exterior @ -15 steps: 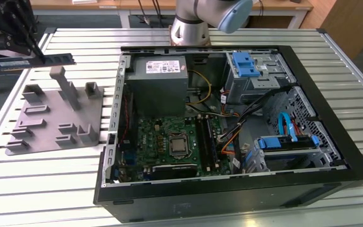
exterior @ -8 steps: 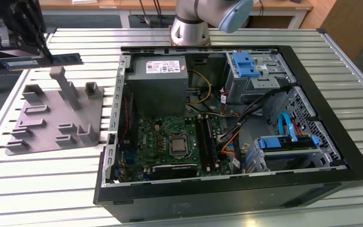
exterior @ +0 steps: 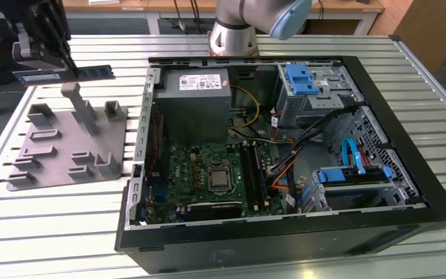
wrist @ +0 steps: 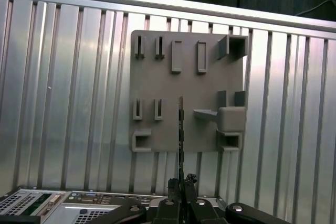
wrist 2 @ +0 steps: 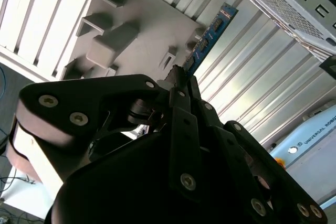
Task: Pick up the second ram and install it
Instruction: 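Pick up the second ram and move it above second insertion slot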
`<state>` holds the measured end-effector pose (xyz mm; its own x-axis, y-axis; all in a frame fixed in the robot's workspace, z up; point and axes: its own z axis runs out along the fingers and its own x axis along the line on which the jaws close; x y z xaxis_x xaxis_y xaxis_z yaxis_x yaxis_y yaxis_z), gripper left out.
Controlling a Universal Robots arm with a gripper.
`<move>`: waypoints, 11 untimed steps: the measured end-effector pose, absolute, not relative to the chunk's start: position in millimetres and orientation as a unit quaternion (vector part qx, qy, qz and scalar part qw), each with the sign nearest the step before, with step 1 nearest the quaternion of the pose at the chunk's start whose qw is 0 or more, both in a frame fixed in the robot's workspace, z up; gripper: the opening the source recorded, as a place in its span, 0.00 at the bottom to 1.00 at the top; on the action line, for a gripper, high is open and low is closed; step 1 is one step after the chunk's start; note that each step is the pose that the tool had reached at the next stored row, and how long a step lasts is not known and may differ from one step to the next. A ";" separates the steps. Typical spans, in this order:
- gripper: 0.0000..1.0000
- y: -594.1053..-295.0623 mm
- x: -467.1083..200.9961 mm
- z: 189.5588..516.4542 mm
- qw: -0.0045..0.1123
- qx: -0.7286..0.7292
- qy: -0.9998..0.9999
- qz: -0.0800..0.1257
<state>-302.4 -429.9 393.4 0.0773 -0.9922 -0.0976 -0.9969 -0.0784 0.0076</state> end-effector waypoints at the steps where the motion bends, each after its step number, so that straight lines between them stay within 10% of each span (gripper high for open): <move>1: 0.14 -429.9 -300.4 393.4 0.030 -0.733 0.678 0.038; 11: 0.14 -429.9 -278.1 393.4 0.030 -0.733 0.678 0.038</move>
